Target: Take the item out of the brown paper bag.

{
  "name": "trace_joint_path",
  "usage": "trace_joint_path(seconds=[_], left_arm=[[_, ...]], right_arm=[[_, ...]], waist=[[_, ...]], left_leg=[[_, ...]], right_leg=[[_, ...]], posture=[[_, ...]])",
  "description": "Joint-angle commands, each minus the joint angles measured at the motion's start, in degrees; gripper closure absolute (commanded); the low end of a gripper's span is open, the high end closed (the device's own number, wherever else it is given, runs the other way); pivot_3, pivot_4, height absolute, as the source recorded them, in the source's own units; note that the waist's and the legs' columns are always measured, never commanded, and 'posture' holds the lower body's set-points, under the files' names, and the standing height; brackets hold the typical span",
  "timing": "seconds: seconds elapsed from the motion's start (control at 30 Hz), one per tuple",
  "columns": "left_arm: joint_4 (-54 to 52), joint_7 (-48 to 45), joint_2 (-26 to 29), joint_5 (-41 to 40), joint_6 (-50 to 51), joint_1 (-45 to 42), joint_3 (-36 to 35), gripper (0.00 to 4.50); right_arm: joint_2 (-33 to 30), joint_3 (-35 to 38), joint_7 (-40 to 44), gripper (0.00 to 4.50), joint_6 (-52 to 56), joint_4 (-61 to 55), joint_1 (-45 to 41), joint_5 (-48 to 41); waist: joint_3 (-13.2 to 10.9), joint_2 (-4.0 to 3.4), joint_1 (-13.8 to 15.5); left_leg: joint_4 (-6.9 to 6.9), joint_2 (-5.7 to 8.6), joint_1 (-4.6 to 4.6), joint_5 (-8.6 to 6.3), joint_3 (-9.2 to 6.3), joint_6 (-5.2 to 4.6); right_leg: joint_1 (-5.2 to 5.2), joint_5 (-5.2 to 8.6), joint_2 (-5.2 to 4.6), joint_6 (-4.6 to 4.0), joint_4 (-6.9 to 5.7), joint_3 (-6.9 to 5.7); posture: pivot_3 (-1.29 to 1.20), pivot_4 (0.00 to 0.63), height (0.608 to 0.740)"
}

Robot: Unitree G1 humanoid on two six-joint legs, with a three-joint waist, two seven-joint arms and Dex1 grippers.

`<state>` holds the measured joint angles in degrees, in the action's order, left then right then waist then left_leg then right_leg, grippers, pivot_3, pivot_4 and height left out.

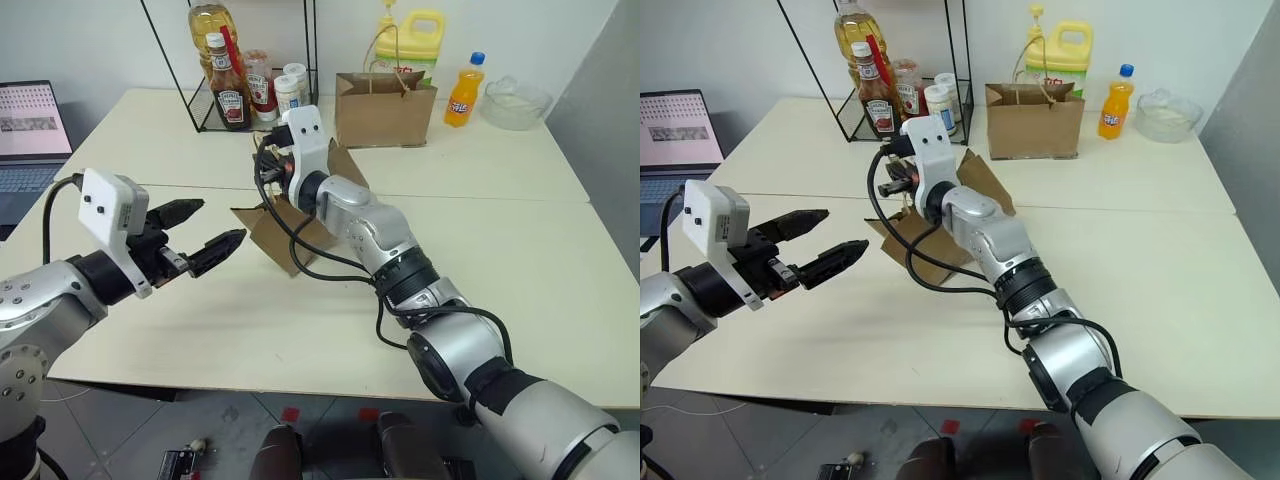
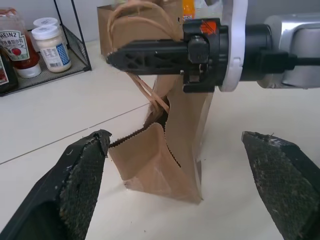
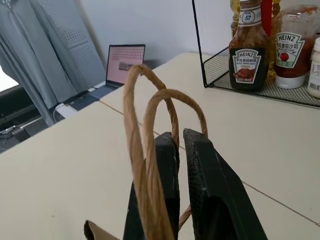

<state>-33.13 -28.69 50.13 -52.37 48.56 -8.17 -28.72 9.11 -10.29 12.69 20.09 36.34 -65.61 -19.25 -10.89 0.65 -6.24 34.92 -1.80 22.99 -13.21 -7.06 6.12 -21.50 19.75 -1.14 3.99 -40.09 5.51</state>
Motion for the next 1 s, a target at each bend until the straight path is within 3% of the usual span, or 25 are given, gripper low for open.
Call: trace_joint_path(seconds=[0.03,0.33,0.6,1.0], left_arm=[[-0.2,-0.3,0.8,0.6,-0.9,-1.2,0.1,0.0],[0.2,-0.3,0.7,0.8,-0.5,-2.6,1.0,0.0],[1.0,-0.9,0.3,1.9,-1.2,-3.2,2.8,0.0],[4.2,-5.0,0.3,4.8,-3.7,-3.3,4.0,0.0]], right_arm=[[1.4,-0.3,1.6,4.42,-0.7,-4.0,1.2,2.2],[-3.0,1.0,3.1,4.42,3.9,-10.8,2.2,5.5],[-8.7,-0.9,3.3,4.42,19.4,-26.2,7.3,6.8],[-8.9,2.0,-2.7,4.42,36.5,-39.0,9.0,7.2]], waist=[[0.0,0.0,0.0],[0.0,0.01,0.1],[0.0,0.01,0.5],[0.0,0.02,0.7]], left_leg=[[0.0,0.0,0.0,0.0,-0.01,0.0],[0.01,0.0,0.0,0.0,-0.02,0.01],[0.01,0.0,0.01,0.0,-0.01,0.0],[0.0,0.0,0.01,0.0,-0.01,0.0]], right_leg=[[0.0,0.0,0.0,0.0,0.0,-0.01],[0.01,0.0,0.0,0.0,-0.01,-0.01],[0.0,0.0,0.0,0.0,0.01,-0.01],[0.0,0.0,0.0,0.0,0.02,-0.01]], posture=[[0.0,0.15,0.74],[0.0,0.15,0.74],[0.0,0.15,0.74],[0.0,0.15,0.74]])
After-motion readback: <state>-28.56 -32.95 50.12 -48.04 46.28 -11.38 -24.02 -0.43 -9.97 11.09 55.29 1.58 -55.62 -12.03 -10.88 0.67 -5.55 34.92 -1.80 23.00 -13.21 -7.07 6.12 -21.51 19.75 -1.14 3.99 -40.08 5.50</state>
